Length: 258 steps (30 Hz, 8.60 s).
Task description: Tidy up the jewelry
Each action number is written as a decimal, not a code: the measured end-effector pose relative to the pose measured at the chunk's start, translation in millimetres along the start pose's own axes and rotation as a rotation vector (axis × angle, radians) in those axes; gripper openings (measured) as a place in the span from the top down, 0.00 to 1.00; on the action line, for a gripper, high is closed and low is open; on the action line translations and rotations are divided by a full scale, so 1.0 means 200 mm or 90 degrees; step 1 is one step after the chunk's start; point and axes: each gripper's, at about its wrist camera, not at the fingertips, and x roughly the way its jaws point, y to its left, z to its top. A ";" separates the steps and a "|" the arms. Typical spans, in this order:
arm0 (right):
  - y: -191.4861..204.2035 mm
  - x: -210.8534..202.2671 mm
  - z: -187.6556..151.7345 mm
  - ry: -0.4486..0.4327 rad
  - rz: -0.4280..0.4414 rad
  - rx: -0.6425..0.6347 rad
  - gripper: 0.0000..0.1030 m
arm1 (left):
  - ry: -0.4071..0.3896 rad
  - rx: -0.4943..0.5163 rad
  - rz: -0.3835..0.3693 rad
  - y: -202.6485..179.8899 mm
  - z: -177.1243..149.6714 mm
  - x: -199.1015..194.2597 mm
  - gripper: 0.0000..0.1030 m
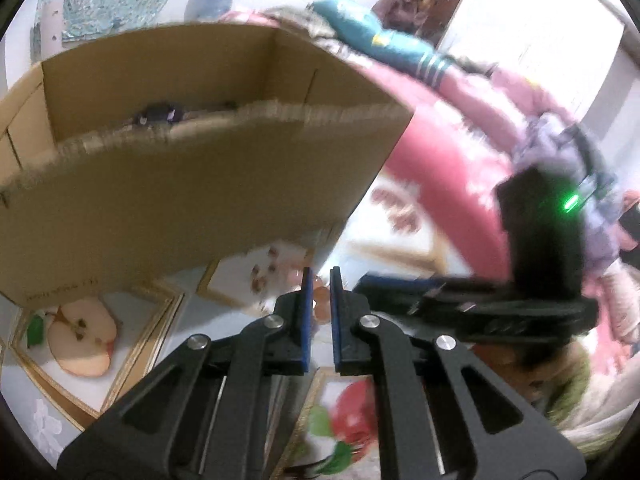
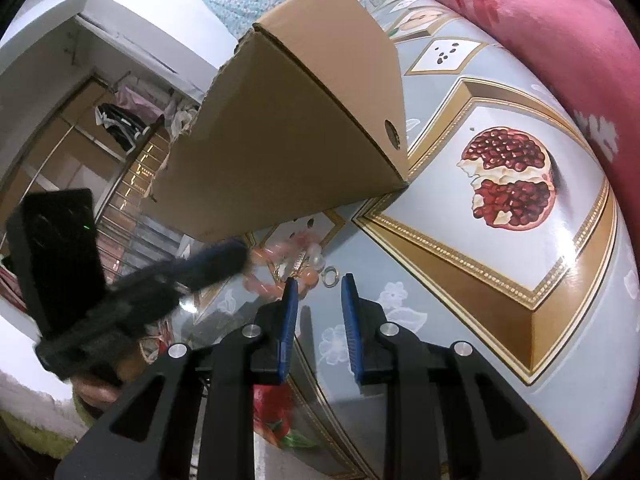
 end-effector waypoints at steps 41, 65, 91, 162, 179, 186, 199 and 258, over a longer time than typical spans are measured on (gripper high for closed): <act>0.06 0.00 0.01 0.010 -0.053 -0.019 0.78 | 0.014 -0.047 0.259 0.43 -0.22 -0.26 0.71; 0.36 0.02 -0.05 -0.012 -0.337 -0.102 0.56 | -0.028 0.069 0.011 0.20 -0.22 -0.15 0.63; 0.41 0.21 -0.02 -0.025 -0.408 -0.092 0.79 | -0.012 0.099 -0.054 0.18 -0.25 -0.15 0.72; 0.41 0.01 -0.03 -0.107 -0.361 -0.053 0.88 | 0.035 0.117 -0.022 0.16 -0.08 0.12 0.81; 0.41 -0.02 -0.03 -0.118 -0.358 -0.048 0.88 | 0.010 0.088 -0.042 0.20 -0.06 0.04 1.00; 0.43 -0.03 -0.03 -0.123 -0.354 -0.053 0.88 | -0.013 0.079 -0.070 0.21 -0.05 -0.04 1.00; 0.41 -0.02 -0.03 -0.117 -0.347 -0.051 0.88 | 0.047 0.200 -0.008 0.12 -0.11 0.09 0.81; 0.66 0.37 0.87 0.070 -0.164 -0.156 0.87 | -0.009 -0.087 0.047 0.58 0.54 -0.24 0.99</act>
